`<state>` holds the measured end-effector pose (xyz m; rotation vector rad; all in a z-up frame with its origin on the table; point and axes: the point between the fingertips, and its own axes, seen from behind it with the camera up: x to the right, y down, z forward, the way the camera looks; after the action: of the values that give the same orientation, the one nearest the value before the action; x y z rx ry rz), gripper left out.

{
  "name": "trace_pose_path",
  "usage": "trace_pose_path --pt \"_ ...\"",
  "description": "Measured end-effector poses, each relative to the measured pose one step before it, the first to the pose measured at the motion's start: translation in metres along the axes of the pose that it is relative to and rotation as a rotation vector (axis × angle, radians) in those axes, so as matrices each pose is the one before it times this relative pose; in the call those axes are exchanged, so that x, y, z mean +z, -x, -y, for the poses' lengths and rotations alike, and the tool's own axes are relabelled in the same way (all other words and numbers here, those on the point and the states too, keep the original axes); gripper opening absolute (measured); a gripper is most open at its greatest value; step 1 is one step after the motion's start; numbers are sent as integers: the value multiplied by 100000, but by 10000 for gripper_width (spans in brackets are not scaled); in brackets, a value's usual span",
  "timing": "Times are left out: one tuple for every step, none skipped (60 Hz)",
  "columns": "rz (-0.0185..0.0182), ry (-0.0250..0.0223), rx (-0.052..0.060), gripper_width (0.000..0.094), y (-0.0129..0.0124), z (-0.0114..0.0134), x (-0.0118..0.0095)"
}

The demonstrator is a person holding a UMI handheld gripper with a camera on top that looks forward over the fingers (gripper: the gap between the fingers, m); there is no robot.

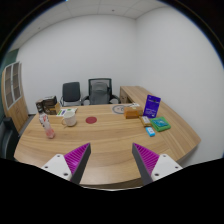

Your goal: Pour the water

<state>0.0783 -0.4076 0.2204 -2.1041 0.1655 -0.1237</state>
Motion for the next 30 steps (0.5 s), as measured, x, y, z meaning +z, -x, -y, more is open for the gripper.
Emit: trace_pose_path --pt "-41 169 58 860 18 -60 22" --pt "-121 127 -50 860 -40 -72 60" --pt "-139 104 -133 860 -57 -61 85" --pt "-148 78 -212 861 -37 -54 114" --pt "-153 87 -260 862 -36 -54 112" --pt "-91 219 -296 861 25 -106 102" --pt "-35 339 -377 861 53 -164 121" --pt "20 244 -179 858 356 -325 -323" --pt "57 387 -296 859 7 -236 114" --pt "85 294 -231 859 76 -262 115" --pt "198 295 -165 860 119 -242 115" --pt "255 332 -166 858 172 -231 106" --pt "255 333 -150 859 197 -250 106" --pt "314 405 -153 857 253 -283 104" --pt "338 471 -178 861 280 -312 111" --pt "412 538 -156 861 339 -303 106" --pt "382 410 -198 860 380 -271 103" --pt "401 274 -214 861 395 -245 85" --pt "424 251 -256 858 411 -247 105" --pt "416 437 -366 862 474 -281 67" --pt "264 862 -429 858 719 -190 -325" --pt "369 607 -451 860 518 -314 111" --pt "383 404 -457 859 544 -274 99" --pt "522 -6 -402 860 333 -374 539" --pt "308 576 -350 860 860 -92 -277" --pt "435 306 -318 860 619 -214 166" --pt "511 313 -343 861 660 -210 122" --pt "519 217 -355 862 689 -182 148" --pt "546 252 -304 864 683 -184 188" --pt "533 295 -277 861 735 -220 189"
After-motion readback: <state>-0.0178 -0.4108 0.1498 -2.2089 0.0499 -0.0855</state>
